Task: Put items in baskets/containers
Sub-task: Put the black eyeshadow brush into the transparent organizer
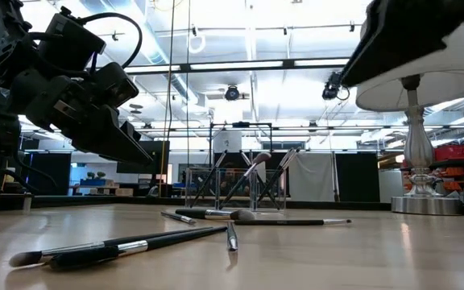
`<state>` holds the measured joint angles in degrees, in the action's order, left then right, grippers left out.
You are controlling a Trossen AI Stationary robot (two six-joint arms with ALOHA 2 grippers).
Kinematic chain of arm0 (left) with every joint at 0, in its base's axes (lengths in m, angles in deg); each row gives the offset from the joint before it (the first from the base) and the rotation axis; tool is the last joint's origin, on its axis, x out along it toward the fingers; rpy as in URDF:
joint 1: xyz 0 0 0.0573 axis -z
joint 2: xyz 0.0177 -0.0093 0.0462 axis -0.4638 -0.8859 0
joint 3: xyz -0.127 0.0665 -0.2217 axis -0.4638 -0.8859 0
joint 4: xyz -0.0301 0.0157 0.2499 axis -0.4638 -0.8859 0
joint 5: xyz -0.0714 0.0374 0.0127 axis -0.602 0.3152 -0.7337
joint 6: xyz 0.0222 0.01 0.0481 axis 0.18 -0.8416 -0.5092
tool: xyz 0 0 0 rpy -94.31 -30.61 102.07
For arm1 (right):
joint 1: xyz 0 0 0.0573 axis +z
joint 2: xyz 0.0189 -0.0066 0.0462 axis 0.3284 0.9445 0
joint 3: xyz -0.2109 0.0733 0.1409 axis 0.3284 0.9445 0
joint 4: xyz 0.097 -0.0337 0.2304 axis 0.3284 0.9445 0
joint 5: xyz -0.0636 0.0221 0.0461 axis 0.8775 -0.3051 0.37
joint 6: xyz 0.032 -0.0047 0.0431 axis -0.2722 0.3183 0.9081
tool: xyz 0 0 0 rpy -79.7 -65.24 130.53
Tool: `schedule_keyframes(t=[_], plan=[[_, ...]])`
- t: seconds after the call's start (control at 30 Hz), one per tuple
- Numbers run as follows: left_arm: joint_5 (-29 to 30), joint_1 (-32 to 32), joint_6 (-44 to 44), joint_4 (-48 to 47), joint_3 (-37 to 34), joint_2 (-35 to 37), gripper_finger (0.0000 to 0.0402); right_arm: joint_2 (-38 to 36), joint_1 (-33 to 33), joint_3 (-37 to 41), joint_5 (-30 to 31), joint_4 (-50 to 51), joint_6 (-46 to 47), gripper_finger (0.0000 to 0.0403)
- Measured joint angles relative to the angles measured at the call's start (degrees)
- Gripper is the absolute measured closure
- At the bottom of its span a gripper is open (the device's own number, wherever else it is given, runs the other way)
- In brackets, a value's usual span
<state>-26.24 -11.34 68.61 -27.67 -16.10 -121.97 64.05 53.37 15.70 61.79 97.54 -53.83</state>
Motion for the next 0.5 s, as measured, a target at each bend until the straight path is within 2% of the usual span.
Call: schedule_keyframes(t=[0.17, 0.27, 0.33, 0.4, 0.43, 0.5], plan=[[0.1, 0.0, 0.0, 0.8, 0.0, 0.0, 0.033, -7.1, -1.7, 0.0, 0.6, 9.5, -4.3, 0.0275], [0.2, 0.0, 0.0, 0.9, 0.0, 0.0, 0.033, -13.2, -4.4, 0.0, 0.6, 16.6, -4.6, 0.0275], [0.2, 0.0, -0.1, 0.9, 0.0, 0.0, 0.033, -17.8, -6.8, 0.9, 0.9, 17.9, -4.5, 0.0275], [0.2, 0.0, -0.5, 0.9, 0.0, 0.0, 0.033, -23.1, -9.6, 5.7, 0.5, 12.3, -6.4, 0.0275], [0.4, -0.1, -0.5, 0.9, 0.0, 0.0, 0.033, -25.6, -11.3, 9.4, -1.2, 6.0, -8.6, 0.0275], [0.9, -0.2, -0.5, 1.0, 0.0, 0.0, 0.033, -29.8, -15.2, 19.3, -9.7, -10.8, -15.0, 0.0278]])
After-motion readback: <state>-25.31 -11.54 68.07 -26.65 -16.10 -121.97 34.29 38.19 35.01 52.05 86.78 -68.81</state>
